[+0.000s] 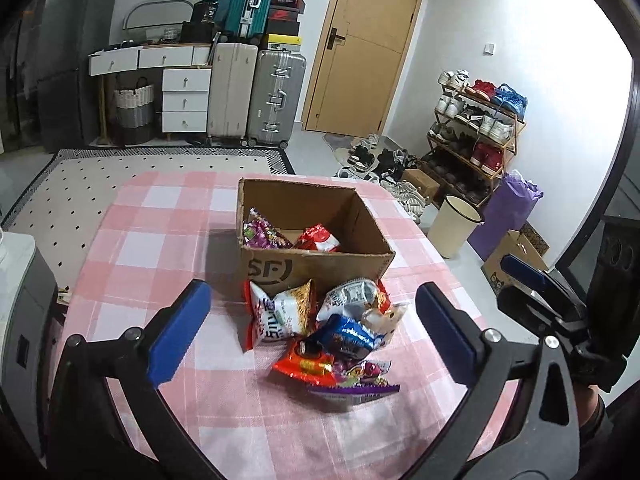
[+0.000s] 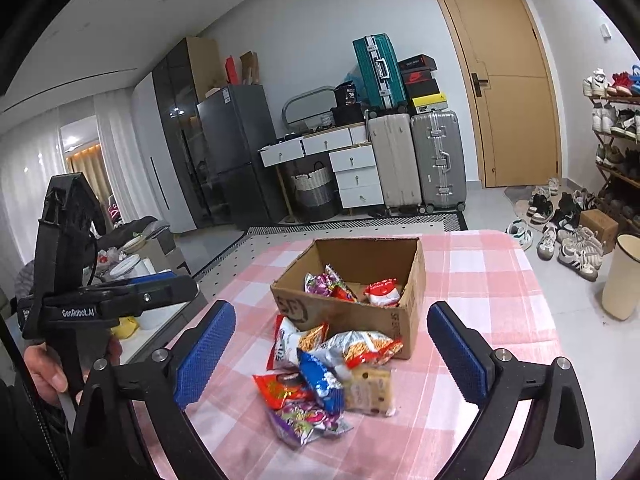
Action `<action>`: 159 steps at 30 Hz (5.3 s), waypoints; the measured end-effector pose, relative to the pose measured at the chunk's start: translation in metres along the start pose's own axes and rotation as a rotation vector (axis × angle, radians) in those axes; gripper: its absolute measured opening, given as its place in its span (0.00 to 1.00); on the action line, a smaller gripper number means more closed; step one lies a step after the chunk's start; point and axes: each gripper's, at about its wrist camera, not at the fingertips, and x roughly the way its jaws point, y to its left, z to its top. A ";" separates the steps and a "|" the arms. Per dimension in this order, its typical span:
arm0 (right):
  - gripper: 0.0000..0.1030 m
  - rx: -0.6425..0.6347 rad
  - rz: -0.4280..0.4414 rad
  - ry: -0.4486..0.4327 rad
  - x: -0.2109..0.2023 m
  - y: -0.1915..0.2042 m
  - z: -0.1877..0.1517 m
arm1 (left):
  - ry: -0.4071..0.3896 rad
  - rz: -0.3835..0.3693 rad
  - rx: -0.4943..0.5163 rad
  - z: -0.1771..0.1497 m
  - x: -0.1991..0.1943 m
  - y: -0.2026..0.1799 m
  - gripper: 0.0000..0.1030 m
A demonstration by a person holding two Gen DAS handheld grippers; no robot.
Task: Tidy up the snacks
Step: 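Pull both tools back from the box toward the snack pile, then grasp the purple candy bag with the right gripper and lift it, then grasp the blue Oreo pack with the left gripper while the right gripper holds the purple bag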
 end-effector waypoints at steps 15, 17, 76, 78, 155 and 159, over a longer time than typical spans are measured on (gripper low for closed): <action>0.98 0.037 -0.010 0.092 0.004 -0.005 -0.044 | 0.017 0.013 -0.053 -0.043 -0.002 0.019 0.99; 0.98 0.036 0.003 0.104 0.008 -0.003 -0.050 | 0.013 0.010 -0.066 -0.048 -0.002 0.024 0.99; 0.49 0.216 0.225 0.491 0.140 -0.008 -0.127 | 0.186 -0.005 -0.198 -0.111 0.071 0.092 0.99; 0.49 0.209 0.222 0.492 0.135 -0.008 -0.128 | 0.191 0.007 -0.183 -0.111 0.071 0.088 0.99; 0.44 0.403 0.050 0.263 0.009 -0.098 -0.148 | 0.315 -0.093 0.320 -0.104 0.170 -0.047 0.45; 0.44 0.389 0.062 0.254 0.005 -0.092 -0.144 | 0.301 -0.091 0.290 -0.099 0.153 -0.038 0.45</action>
